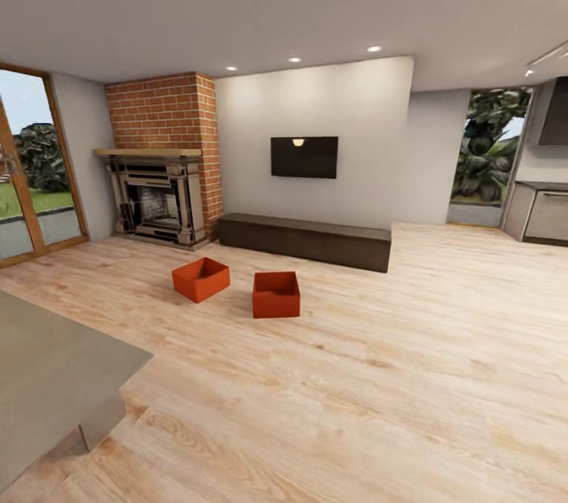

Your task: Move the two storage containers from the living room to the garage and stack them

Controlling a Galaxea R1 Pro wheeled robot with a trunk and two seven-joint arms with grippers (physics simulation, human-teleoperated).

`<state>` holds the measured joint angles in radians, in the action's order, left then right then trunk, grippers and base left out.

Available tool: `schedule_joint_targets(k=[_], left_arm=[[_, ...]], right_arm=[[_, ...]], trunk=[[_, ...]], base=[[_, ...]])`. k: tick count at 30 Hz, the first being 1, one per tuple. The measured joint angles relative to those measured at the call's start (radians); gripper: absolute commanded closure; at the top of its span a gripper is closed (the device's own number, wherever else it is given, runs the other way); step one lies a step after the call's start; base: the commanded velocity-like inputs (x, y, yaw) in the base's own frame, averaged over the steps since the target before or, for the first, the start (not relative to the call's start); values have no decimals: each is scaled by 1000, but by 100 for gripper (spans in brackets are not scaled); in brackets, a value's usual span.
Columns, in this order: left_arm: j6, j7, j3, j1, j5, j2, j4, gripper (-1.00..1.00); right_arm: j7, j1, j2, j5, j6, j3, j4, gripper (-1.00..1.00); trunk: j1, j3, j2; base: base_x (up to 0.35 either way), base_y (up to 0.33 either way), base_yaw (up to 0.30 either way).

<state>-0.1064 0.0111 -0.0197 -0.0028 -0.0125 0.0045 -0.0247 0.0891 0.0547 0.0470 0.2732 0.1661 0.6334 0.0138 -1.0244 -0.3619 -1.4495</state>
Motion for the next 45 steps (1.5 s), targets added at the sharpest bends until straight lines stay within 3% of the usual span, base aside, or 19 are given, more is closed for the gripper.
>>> schedule_joint_targets(k=[45], left_arm=[[0, 0, 0, 0, 0, 0, 0, -100]], right_arm=[[0, 0, 1, 2, 0, 1, 0, -100]], trunk=[[0, 0, 0]], base=[[323, 0, 0]])
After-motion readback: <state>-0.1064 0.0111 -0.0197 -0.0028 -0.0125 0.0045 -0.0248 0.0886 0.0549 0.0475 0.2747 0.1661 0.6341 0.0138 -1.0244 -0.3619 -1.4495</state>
